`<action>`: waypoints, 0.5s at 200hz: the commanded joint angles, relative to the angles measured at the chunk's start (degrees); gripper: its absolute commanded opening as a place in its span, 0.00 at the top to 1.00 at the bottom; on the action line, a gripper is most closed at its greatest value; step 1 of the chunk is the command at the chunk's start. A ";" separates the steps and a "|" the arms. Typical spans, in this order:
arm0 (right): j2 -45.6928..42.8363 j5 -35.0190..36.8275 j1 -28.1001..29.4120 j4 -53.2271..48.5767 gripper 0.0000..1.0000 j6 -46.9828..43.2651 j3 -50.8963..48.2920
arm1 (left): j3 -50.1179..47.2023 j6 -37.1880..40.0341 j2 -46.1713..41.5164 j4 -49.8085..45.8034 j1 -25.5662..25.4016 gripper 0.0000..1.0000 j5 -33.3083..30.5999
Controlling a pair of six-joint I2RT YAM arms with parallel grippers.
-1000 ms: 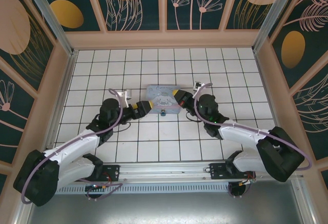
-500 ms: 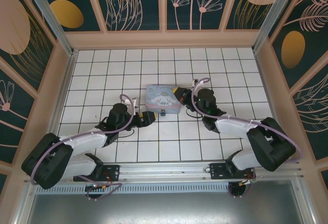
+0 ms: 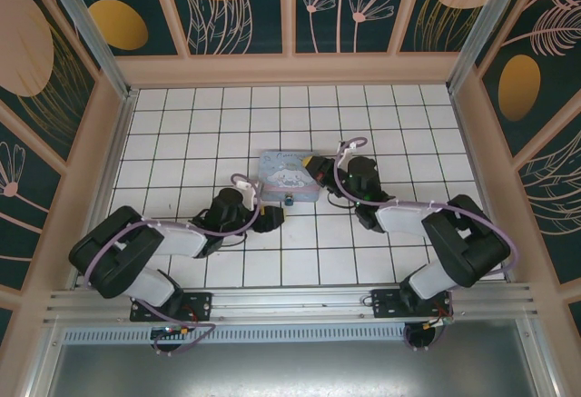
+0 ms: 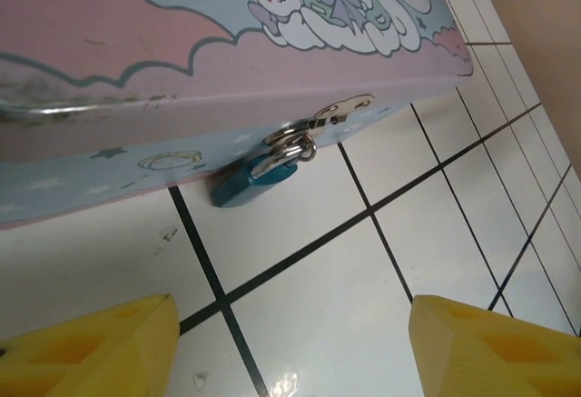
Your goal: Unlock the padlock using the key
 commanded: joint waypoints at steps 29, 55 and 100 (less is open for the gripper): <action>2.24 -2.55 -1.81 6.15 1.00 1.09 -1.17 | 2.29 4.33 4.14 7.28 -1.14 0.35 -1.63; 3.89 -3.16 -1.87 8.19 1.00 1.86 -1.61 | 2.79 5.62 6.06 8.25 -1.26 0.36 -1.93; 6.79 -4.15 -1.82 10.08 1.00 2.48 -0.84 | 3.89 7.63 8.98 9.55 -1.22 0.37 -2.64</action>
